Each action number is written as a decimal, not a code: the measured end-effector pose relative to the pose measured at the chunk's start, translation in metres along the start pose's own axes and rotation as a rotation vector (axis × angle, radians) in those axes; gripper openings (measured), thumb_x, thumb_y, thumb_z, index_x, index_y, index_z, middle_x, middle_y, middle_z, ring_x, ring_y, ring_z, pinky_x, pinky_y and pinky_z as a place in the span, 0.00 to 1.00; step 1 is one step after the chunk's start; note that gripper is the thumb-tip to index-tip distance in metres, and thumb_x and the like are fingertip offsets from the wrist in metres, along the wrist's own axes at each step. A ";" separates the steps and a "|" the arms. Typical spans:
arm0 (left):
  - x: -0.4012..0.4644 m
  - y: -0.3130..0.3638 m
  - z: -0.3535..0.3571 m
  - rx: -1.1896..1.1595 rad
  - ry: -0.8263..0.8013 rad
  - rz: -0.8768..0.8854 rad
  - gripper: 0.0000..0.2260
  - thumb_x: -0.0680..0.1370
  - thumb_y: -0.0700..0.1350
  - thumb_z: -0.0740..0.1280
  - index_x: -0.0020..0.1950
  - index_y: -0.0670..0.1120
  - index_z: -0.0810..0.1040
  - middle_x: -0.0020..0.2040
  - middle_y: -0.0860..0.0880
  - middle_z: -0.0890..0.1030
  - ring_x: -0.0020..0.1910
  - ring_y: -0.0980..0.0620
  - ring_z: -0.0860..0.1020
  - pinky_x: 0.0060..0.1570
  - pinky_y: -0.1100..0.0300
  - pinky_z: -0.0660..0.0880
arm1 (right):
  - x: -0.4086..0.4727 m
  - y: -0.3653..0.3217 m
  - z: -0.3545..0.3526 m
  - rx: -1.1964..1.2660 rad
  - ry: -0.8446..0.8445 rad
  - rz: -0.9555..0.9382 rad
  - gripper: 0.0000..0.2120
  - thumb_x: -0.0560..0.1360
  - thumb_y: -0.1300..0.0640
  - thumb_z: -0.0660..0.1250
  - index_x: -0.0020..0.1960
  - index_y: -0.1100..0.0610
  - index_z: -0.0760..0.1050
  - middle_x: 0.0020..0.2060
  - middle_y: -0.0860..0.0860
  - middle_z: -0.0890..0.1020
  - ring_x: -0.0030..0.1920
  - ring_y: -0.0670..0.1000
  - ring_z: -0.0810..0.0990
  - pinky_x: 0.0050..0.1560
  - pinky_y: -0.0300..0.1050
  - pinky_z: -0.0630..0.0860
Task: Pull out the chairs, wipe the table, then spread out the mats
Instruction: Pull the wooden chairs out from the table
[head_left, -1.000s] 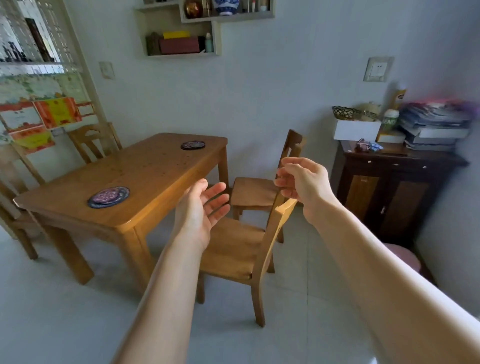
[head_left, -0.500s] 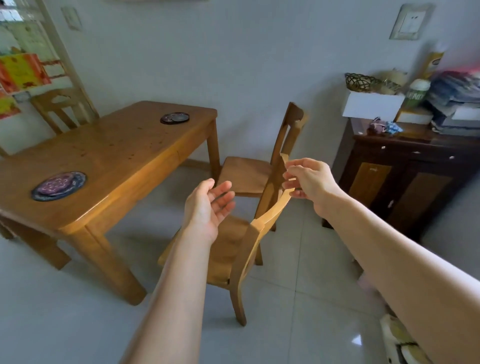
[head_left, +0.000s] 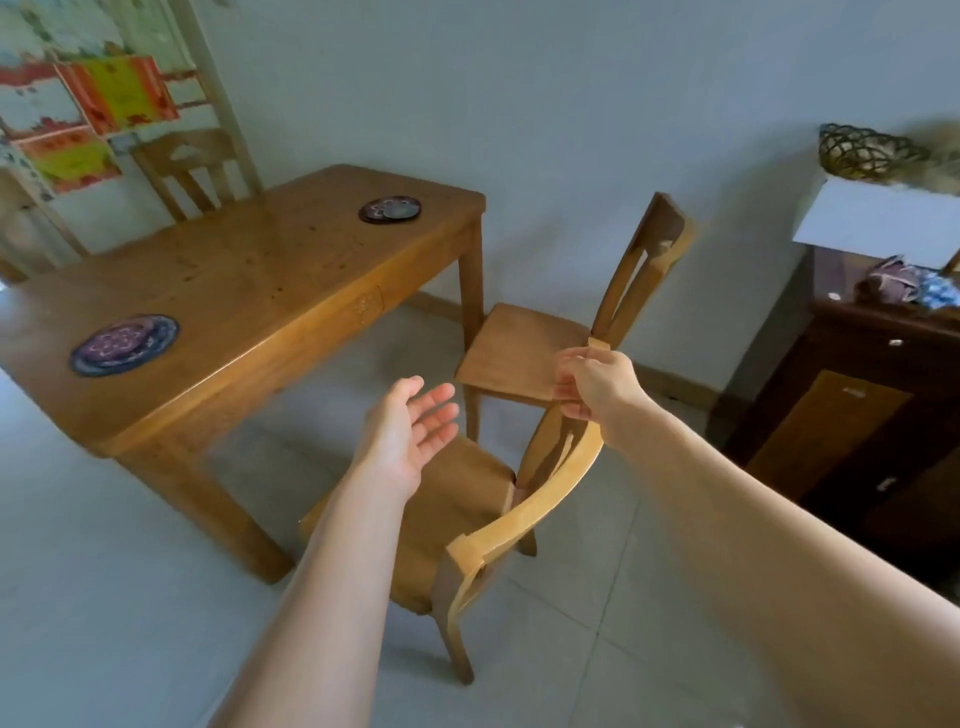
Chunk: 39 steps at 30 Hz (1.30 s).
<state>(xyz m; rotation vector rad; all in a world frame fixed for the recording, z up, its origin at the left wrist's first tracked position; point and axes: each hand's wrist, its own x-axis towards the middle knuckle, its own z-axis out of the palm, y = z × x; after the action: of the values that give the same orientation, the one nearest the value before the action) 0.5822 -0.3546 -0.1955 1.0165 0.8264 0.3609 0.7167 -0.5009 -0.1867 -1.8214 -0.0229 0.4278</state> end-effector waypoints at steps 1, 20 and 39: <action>0.004 -0.003 0.007 -0.003 0.025 0.003 0.06 0.82 0.49 0.61 0.54 0.50 0.76 0.53 0.47 0.83 0.53 0.48 0.82 0.56 0.53 0.78 | 0.013 0.000 -0.002 -0.001 -0.020 0.005 0.12 0.81 0.60 0.59 0.61 0.57 0.77 0.42 0.54 0.80 0.42 0.50 0.80 0.43 0.43 0.80; -0.013 -0.093 0.147 -0.533 0.541 -0.030 0.11 0.80 0.42 0.63 0.61 0.40 0.76 0.50 0.43 0.83 0.44 0.47 0.81 0.39 0.52 0.79 | 0.141 0.021 -0.078 -0.414 -0.765 0.155 0.12 0.79 0.60 0.58 0.38 0.59 0.72 0.22 0.52 0.74 0.19 0.48 0.70 0.24 0.37 0.64; -0.025 -0.145 0.133 -0.499 0.729 -0.192 0.35 0.75 0.61 0.67 0.77 0.49 0.59 0.74 0.40 0.65 0.66 0.34 0.71 0.41 0.41 0.79 | 0.147 0.051 -0.082 -0.242 -0.742 0.511 0.22 0.76 0.45 0.68 0.62 0.56 0.65 0.55 0.61 0.75 0.55 0.67 0.79 0.50 0.65 0.80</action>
<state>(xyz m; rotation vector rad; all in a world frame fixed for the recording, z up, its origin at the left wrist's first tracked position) 0.6512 -0.5232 -0.2737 0.3149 1.3864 0.7498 0.8682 -0.5570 -0.2565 -1.7938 -0.1263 1.4984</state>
